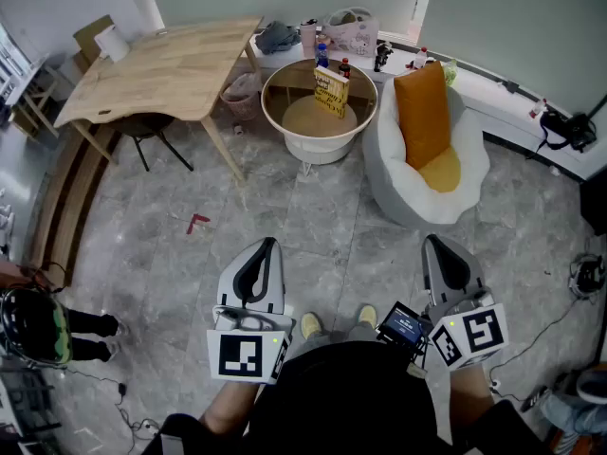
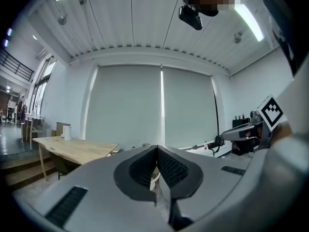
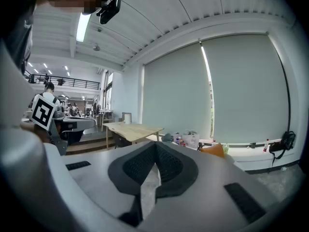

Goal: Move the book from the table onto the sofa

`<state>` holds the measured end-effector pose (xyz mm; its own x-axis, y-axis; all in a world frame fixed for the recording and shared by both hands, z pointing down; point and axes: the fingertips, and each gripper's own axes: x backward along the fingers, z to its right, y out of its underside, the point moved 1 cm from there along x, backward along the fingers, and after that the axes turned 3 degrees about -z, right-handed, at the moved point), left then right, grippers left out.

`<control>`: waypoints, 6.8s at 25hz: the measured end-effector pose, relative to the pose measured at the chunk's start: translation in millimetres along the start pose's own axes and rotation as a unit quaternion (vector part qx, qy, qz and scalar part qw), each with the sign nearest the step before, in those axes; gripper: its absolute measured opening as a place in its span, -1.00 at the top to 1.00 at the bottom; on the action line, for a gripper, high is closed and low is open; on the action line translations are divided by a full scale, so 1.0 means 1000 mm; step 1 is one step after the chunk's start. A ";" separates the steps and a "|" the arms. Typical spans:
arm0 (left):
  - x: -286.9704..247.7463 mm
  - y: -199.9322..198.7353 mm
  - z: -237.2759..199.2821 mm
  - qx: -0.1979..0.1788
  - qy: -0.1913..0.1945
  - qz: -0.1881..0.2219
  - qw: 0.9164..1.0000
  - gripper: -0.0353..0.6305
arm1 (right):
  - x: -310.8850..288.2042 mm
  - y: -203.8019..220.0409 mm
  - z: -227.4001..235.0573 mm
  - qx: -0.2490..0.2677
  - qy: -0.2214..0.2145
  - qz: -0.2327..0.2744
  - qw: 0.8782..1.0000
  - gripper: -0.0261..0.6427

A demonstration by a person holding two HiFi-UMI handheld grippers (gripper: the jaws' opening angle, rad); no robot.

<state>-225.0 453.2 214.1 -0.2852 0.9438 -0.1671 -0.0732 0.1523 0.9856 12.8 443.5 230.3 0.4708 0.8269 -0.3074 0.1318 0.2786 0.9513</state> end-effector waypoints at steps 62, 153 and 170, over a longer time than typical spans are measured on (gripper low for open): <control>0.049 -0.004 -0.046 0.004 0.026 0.043 0.999 0.88 | -0.006 -0.015 -0.072 0.012 0.026 0.039 0.999 0.89; -0.326 -0.049 -0.088 -0.039 -0.003 -0.026 0.999 0.88 | -0.312 -0.063 0.168 -0.053 -0.043 0.014 0.998 0.89; -0.336 -0.058 -0.074 -0.043 -0.004 -0.009 0.999 0.88 | -0.311 -0.069 0.179 -0.049 -0.054 0.022 0.997 0.89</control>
<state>-196.1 105.6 211.3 -0.2750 0.9438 -0.1835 -0.1594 0.1435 0.9767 13.4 80.1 264.0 0.5669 0.7830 -0.2559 0.0262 0.2933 0.9557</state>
